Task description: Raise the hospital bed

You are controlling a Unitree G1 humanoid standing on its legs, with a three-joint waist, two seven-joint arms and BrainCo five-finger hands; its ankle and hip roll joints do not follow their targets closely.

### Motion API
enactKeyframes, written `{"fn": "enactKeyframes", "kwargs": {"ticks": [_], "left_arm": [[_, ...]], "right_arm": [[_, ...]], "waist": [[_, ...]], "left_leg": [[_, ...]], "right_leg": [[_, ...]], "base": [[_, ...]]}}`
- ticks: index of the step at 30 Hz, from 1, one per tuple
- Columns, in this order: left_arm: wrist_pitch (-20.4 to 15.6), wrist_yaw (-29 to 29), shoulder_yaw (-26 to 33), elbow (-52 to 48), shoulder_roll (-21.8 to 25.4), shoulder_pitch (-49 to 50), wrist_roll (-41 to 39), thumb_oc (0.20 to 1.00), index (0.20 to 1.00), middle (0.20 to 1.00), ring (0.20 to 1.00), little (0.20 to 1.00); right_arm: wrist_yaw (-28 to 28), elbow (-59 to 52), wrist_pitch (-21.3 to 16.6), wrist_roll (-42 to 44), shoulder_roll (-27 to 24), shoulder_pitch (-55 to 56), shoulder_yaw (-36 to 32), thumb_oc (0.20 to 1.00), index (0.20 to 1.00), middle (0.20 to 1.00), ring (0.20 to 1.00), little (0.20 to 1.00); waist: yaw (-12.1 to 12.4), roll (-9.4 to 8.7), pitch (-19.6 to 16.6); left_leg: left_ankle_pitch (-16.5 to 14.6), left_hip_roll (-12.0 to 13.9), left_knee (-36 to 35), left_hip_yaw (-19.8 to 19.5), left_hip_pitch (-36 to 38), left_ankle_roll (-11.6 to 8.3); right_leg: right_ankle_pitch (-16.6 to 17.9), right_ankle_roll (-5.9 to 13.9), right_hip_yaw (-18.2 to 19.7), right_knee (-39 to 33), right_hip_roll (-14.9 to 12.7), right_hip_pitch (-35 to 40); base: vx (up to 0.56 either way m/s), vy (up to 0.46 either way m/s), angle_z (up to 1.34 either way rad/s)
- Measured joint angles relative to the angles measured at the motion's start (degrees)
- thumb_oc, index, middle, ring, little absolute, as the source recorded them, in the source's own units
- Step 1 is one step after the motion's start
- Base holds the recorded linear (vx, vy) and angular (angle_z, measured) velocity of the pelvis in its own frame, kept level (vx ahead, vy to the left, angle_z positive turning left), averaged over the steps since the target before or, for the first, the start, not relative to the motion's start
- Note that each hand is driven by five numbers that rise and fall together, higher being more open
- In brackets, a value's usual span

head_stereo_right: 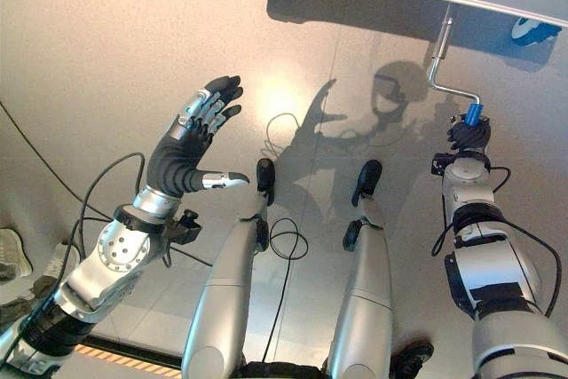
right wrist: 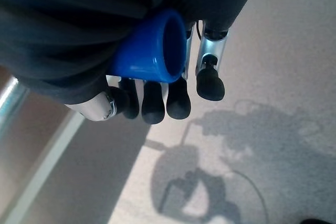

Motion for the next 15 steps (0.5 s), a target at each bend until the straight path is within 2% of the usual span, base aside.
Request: {"fn": "enactKeyframes", "kwargs": {"ticks": [2,9,15], "left_arm": [[0.0,0.0,-0.4,1.0,-1.4,-1.3,-0.5,1.000,1.000,1.000,1.000,1.000],[0.0,0.0,-0.1,1.9,-4.1,-2.3,-1.8,1.000,1.000,1.000,1.000,1.000],[0.2,0.1,-0.1,2.0,-5.9,-2.5,-1.8,1.000,1.000,1.000,1.000,1.000]], "right_arm": [[-0.1,1.8,0.5,0.1,0.1,-0.8,0.0,0.200,0.200,0.200,0.200,0.200],[-0.2,5.0,3.2,0.0,0.2,-3.9,2.0,0.200,0.200,0.200,0.200,0.200],[-0.2,7.4,5.7,-0.7,-0.1,-7.2,2.6,0.200,0.200,0.200,0.200,0.200]], "waist": [[1.2,0.29,0.0],[2.0,1.11,-0.2],[3.1,3.02,-0.2]], "left_leg": [[0.0,-0.3,0.3,-0.1,-0.1,0.01],[0.4,-0.4,1.0,-1.3,-1.6,-0.65],[0.5,-0.5,2.5,-2.0,-4.1,-0.84]], "right_leg": [[-0.5,-0.11,0.1,1.0,-0.4,-0.5],[-1.9,-0.87,-0.1,4.6,-0.6,-2.9],[-2.8,-1.38,-0.3,7.3,-0.9,-5.5]], "base": [[0.01,-0.012,0.04],[0.01,0.007,0.06],[0.02,0.019,0.06]]}}
